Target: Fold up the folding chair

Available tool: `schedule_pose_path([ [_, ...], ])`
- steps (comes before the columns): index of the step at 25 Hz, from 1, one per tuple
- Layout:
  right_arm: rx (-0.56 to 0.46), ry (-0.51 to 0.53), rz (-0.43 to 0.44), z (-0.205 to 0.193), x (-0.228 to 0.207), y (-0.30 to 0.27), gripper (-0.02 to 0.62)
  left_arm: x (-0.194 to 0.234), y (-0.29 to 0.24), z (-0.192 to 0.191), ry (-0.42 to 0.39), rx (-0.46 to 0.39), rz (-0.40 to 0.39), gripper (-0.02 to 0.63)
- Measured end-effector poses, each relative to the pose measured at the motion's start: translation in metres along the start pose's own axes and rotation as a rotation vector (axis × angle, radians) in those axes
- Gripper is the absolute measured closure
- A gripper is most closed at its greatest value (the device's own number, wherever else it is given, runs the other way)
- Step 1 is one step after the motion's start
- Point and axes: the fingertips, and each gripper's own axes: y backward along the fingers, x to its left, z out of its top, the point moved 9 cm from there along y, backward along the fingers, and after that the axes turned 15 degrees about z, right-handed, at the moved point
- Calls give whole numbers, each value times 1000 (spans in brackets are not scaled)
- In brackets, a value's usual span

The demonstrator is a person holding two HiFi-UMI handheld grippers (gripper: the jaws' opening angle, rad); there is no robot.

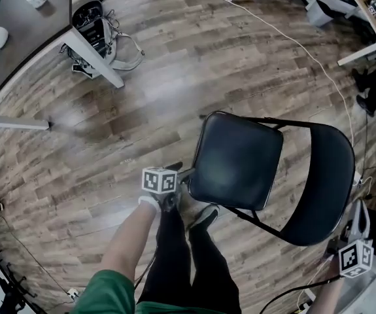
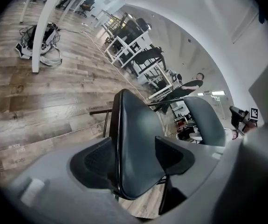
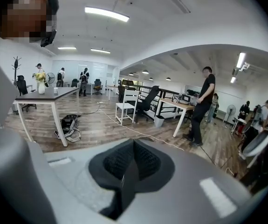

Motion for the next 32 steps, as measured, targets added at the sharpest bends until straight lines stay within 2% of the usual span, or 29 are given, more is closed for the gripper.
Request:
schedule_pose_path([
  [2,23,-1,-4,-13,-7,-5,590,6,-22,-10,29,21,-40,285],
  [4,54,-5,-4,-27,-11,-9,460,11,-42,-21,58,44,-74,267],
  [7,83,-38,-9,-43,-17,-10,386,19,-65,-32,70,71,-85,250],
  [13,188,-175,-6,-80,-31,-5,307,33,-100,-42,112,137,-118,217],
  [18,270,-202,11,-102,-37,-19,298,43,-108,-47,186,184,-206,201],
  [22,297,-273,28,-109,-43,-24,298,27,-111,-47,172,239,-290,202],
  [25,307,-293,40,-116,-44,-26,301,22,-113,-47,180,249,-283,203],
  [26,306,-295,26,-117,-45,-25,318,22,-113,-46,185,251,-272,204],
  [27,301,-304,10,-117,-46,-25,367,21,-113,-46,184,253,-259,204],
  [32,276,-374,-11,-116,-50,-24,396,18,-110,-49,187,262,-229,204],
])
